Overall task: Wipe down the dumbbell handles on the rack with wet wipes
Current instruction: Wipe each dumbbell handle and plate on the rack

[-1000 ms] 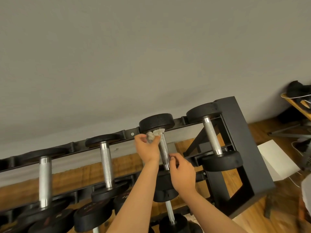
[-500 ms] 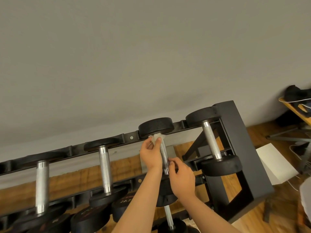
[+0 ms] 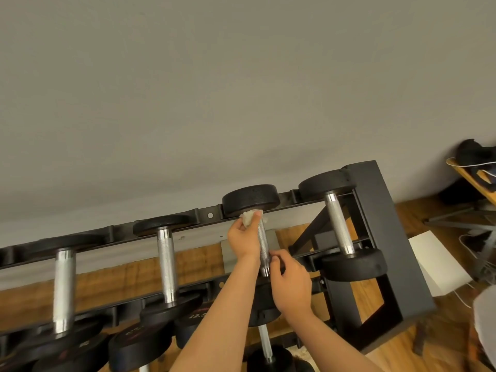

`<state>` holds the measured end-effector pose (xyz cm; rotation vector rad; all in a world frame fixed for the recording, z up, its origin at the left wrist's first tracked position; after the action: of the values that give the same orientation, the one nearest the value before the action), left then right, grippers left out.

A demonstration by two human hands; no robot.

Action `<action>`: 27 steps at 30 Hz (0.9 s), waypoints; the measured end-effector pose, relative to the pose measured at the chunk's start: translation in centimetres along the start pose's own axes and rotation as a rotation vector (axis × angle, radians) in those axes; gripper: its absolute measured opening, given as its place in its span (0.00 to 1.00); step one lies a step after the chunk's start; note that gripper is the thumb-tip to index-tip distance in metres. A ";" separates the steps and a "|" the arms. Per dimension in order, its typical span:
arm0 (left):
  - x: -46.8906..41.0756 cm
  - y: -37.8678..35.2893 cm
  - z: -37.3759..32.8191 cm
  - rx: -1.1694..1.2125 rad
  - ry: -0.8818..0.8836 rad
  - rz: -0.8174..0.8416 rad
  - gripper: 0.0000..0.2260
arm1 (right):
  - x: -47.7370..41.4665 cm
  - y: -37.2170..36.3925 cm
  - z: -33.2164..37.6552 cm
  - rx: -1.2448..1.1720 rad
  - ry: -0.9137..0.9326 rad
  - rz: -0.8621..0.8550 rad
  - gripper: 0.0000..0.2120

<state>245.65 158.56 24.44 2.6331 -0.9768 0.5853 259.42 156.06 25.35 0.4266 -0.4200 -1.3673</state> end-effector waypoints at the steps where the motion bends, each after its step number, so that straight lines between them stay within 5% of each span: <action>1: -0.1 -0.1 0.1 0.001 0.013 0.021 0.08 | 0.0 0.0 0.0 -0.003 -0.003 0.002 0.10; 5: -0.7 0.8 0.4 -0.014 -0.041 -0.037 0.08 | 0.1 0.0 -0.1 -0.011 -0.017 0.000 0.11; 10: -0.9 -0.1 -0.2 -0.105 -0.044 0.154 0.11 | 0.1 0.0 0.0 -0.009 -0.013 0.005 0.10; 14: -0.5 1.8 0.4 -0.219 -0.159 0.071 0.05 | 0.1 0.1 0.1 -0.022 -0.003 0.002 0.10; 19: -1.1 0.0 -0.3 -0.241 -0.094 0.208 0.10 | 0.1 0.1 -0.1 -0.026 -0.012 0.001 0.11; 24: 0.6 1.3 0.8 -0.222 -0.182 0.053 0.12 | 0.1 0.1 -0.1 -0.037 -0.012 0.005 0.10; 27: 0.1 1.1 0.7 -0.230 -0.164 0.105 0.09 | 0.1 0.1 -0.1 -0.028 -0.013 0.003 0.10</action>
<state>245.20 157.44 24.03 2.4655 -1.1602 0.2627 259.58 155.94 25.31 0.3947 -0.4113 -1.3724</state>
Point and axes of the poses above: each hand's wrist, its own x-axis away from the middle knuckle, its own y-axis out of the back of the hand, z = x × y, the point moved 6 cm from there along -x, towards the middle knuckle, and after that the axes turned 11 degrees about -x, right-handed, at the moved point
